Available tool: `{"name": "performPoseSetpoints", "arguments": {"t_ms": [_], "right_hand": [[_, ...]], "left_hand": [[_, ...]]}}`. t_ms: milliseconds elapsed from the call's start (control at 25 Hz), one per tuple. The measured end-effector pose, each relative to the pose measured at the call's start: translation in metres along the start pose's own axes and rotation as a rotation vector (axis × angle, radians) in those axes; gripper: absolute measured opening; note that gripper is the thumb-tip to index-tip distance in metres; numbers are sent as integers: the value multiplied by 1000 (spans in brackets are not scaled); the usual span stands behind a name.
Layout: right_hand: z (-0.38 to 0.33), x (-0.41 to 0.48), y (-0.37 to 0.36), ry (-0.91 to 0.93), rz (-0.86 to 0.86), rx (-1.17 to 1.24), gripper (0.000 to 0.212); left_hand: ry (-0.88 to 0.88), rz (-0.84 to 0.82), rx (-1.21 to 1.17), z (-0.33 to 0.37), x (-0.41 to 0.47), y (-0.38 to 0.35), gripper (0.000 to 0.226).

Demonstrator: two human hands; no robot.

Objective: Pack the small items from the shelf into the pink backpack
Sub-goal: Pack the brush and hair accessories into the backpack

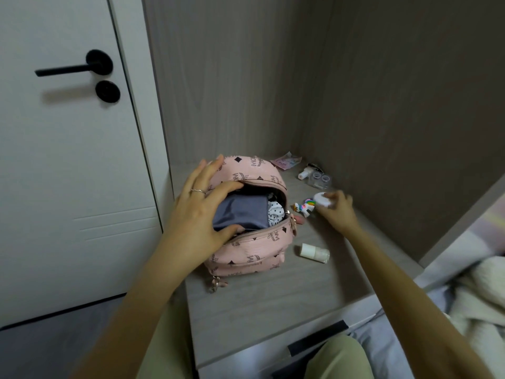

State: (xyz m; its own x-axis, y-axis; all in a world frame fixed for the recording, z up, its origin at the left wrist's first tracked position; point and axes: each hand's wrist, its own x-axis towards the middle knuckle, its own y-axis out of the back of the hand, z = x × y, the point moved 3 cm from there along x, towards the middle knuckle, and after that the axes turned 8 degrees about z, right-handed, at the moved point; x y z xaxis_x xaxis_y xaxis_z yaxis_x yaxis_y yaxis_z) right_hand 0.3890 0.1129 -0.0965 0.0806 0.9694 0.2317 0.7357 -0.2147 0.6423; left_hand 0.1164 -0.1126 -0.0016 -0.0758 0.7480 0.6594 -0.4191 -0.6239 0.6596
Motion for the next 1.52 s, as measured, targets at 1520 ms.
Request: {"name": "performPoseSetpoints", "arguments": {"t_ms": [1520], "right_hand": [[-171, -155, 33, 282, 68, 60, 40]], "left_hand": [[13, 45, 58, 10, 3, -2, 90]]}}
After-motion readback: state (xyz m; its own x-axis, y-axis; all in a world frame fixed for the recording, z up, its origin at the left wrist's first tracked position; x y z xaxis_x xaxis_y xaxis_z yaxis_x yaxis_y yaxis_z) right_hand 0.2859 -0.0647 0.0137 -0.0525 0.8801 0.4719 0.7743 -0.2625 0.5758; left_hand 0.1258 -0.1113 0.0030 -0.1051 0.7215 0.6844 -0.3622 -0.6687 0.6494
